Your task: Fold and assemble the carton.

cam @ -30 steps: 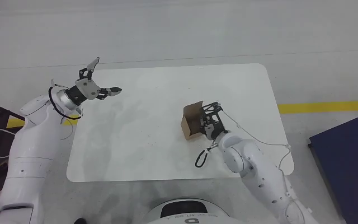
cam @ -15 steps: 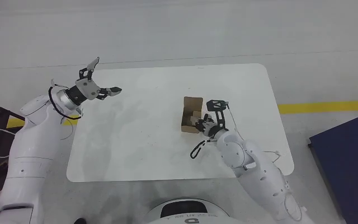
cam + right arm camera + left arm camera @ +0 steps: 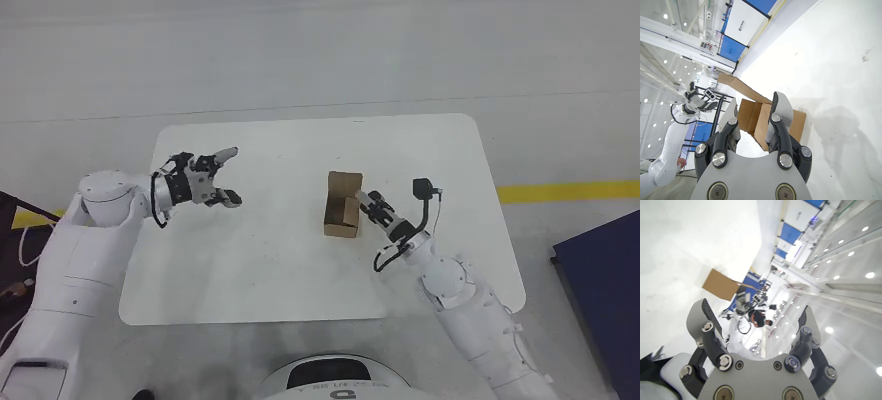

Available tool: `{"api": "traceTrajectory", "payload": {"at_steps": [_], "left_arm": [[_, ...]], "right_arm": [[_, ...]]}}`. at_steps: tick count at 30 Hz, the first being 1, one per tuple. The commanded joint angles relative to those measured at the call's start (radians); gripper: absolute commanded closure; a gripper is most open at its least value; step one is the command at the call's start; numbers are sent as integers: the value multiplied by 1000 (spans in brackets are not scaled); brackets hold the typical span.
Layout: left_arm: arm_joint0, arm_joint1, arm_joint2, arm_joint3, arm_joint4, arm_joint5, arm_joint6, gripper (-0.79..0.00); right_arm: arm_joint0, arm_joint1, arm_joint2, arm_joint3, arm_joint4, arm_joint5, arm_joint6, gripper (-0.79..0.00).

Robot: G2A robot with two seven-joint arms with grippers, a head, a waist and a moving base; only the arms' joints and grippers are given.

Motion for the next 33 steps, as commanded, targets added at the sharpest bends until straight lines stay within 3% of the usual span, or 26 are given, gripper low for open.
{"api": "traceTrajectory", "payload": {"at_steps": [1,4,8,13,17,19,27,30,33], "left_arm": [[-46,-14,97,13,109,-34,-61,-785],[-114,-42,209,43,198,-96,-124,-785],[-197,-90,341,103,254,-167,-181,-785],[-285,-162,470,200,292,-218,-174,-785],[-330,-214,523,279,274,-268,-141,-785],[-342,-237,540,315,256,-297,-116,-785],[-381,-317,610,419,261,-362,-73,-763],[-393,-343,633,449,272,-370,-85,-705],[-403,-364,646,479,277,-382,-94,-542]], "right_arm": [[4,-3,-6,29,30,-48,-7,-363],[14,-8,-12,70,90,-98,-22,-329],[25,-15,-21,114,112,-128,-60,-345],[0,-15,-1,118,120,-178,-98,-366],[-29,-11,30,107,110,-159,-120,-366],[-34,-11,32,103,101,-116,-131,-314],[-29,-20,2,106,101,-89,-123,-320],[-31,-23,-9,101,103,-93,-117,-345],[-35,-24,-17,94,101,-94,-115,-366]]}}
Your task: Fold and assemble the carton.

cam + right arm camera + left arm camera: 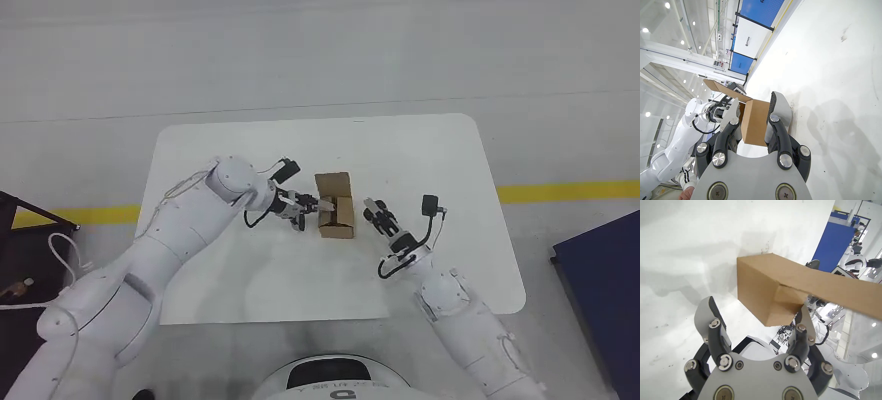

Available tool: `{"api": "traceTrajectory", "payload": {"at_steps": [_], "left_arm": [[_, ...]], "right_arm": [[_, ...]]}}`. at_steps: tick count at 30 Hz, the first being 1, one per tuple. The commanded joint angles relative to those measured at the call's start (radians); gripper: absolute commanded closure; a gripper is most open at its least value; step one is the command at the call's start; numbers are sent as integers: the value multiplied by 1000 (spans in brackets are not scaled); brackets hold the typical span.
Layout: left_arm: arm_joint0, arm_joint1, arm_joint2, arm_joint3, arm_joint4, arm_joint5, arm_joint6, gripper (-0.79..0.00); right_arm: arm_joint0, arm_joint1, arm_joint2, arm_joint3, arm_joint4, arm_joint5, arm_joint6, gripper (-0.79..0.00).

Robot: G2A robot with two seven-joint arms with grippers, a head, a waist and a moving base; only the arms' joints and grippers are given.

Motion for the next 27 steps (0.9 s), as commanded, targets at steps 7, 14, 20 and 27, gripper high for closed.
{"api": "traceTrajectory", "payload": {"at_steps": [7,14,20,27], "left_arm": [[-21,-41,17,65,13,-26,-33,-185],[-50,-47,2,72,36,-29,-73,0],[-72,-26,-23,22,106,64,-69,0],[-49,14,-55,-64,182,202,-76,0]], "right_arm": [[-14,-3,-9,-24,-7,-8,8,-379],[-22,-2,-1,-44,-15,-11,11,-425],[-20,-3,4,-58,-29,-9,9,-526],[-7,-5,-4,-61,-52,-9,20,-591]]}}
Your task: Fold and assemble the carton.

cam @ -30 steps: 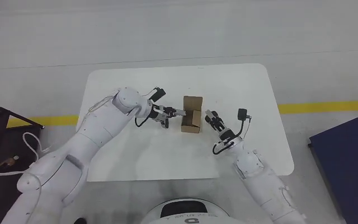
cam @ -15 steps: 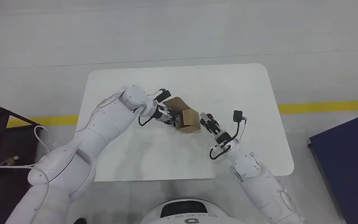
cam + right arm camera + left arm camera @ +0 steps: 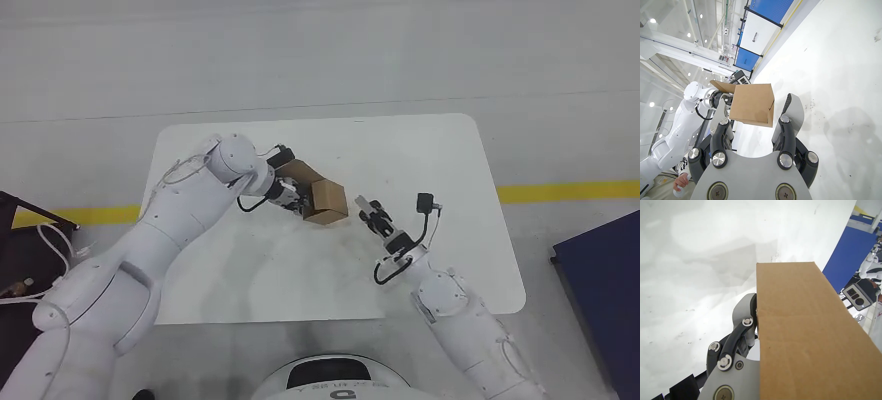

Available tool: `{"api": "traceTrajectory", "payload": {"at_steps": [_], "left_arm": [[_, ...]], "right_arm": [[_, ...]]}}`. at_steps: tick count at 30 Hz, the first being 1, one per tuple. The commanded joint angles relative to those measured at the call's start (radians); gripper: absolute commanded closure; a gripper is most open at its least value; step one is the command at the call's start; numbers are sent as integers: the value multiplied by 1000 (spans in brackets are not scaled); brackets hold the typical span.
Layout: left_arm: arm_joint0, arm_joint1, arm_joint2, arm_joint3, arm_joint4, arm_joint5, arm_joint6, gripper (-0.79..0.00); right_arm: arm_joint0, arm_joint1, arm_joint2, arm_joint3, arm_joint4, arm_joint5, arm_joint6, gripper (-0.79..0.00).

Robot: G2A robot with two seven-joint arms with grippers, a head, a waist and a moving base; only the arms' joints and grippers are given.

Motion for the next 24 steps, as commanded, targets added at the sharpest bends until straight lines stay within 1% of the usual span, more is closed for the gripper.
{"api": "traceTrajectory", "payload": {"at_steps": [1,2,3,4,6,7,8,9,10,12,15,17,19,21,23,24], "left_arm": [[14,14,-13,-26,16,27,-6,0],[22,21,-22,-35,19,38,-13,-317],[30,29,-31,-48,23,46,-21,-683],[39,37,-43,-60,20,53,-31,-785],[57,56,-76,-87,7,68,-48,-785],[66,67,-94,-104,4,76,-55,-785],[76,79,-115,-122,0,85,-65,-785],[87,92,-139,-142,-5,94,-74,-785],[98,106,-167,-164,-9,101,-79,-785],[126,138,-237,-207,-24,120,-86,-785],[179,191,-365,-266,-28,147,-77,-785],[225,224,-454,-293,-37,171,-76,-785],[265,251,-523,-311,-15,181,-64,-785],[299,268,-570,-320,-15,190,-54,-785],[317,274,-582,-329,-1,192,-30,-785],[322,273,-582,-327,-17,194,-23,-785]], "right_arm": [[5,-1,-3,2,-7,2,3,-597],[7,-1,-4,2,-10,1,6,-606],[9,-1,-5,3,-13,1,8,-613],[12,-1,-6,3,-18,-1,13,-625],[18,-1,-9,5,-27,-4,20,-637],[22,-2,-11,6,-32,-6,26,-613],[26,-2,-12,7,-37,-7,31,-548],[30,-2,-14,8,-41,-6,37,-508],[35,-2,-15,8,-45,-5,41,-496],[45,-3,-20,7,-59,-4,46,-511],[57,-3,-28,-3,-101,-9,45,-542],[63,-2,-37,-10,-159,-12,45,-566],[67,-2,-45,-10,-200,-18,48,-591],[72,-2,-51,-7,-229,-21,55,-610],[80,-2,-56,-2,-276,-1,51,-619],[83,-2,-61,1,-307,14,42,-646]]}}
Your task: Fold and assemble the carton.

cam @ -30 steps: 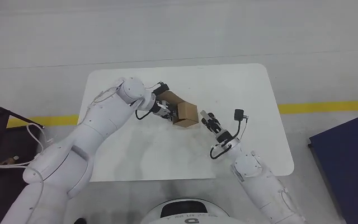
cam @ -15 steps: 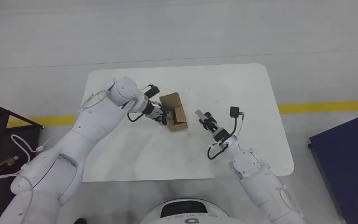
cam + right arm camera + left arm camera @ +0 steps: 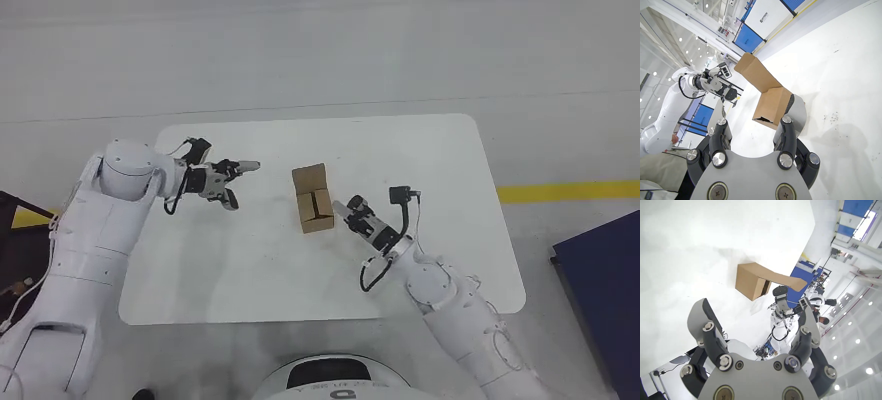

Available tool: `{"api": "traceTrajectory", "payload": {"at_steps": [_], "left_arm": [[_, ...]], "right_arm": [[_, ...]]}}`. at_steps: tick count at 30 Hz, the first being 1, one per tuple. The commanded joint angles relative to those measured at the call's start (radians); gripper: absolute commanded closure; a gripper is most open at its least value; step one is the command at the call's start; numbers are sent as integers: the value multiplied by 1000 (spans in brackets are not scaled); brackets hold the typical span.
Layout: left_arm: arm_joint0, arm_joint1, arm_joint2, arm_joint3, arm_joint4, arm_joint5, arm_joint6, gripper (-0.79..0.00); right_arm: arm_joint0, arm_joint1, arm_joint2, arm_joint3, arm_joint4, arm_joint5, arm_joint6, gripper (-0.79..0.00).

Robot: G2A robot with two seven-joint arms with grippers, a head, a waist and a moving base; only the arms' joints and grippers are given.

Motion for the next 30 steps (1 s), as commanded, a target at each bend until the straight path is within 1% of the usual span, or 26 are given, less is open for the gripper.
{"api": "traceTrajectory", "payload": {"at_steps": [1,3,5,6,9,12,14,17,20,23,27,30], "left_arm": [[6,-5,9,6,-24,5,24,-785],[-6,-17,49,24,-20,15,50,-785],[-32,-35,98,67,-22,23,72,-785],[-48,-46,127,88,-18,19,79,-785],[-95,-88,186,190,-125,52,79,-785],[-145,-131,252,272,-167,69,112,-785],[-171,-155,288,312,-186,58,123,-785],[-200,-182,332,361,-193,36,103,-785],[-219,-198,356,406,-191,12,87,-785],[-228,-205,368,430,-188,-15,53,-785],[-224,-204,366,429,-191,-46,4,-785],[-217,-197,366,427,-177,-43,-35,-785]], "right_arm": [[4,-2,-12,6,-55,29,-20,-686],[6,-5,-26,13,-79,42,-35,-745],[7,-7,-36,18,-98,50,-49,-785],[6,-8,-40,19,-105,54,-57,-785],[-1,-10,-52,20,-125,56,-82,-785],[-15,-13,-61,19,-114,42,-106,-751],[-23,-14,-66,22,-101,32,-111,-727],[-27,-16,-74,32,-70,23,-102,-720],[-22,-19,-80,41,-37,10,-92,-708],[-17,-21,-82,49,4,-5,-77,-702],[-5,-22,-78,63,56,-15,-46,-699],[4,-24,-82,70,81,-16,-28,-699]]}}
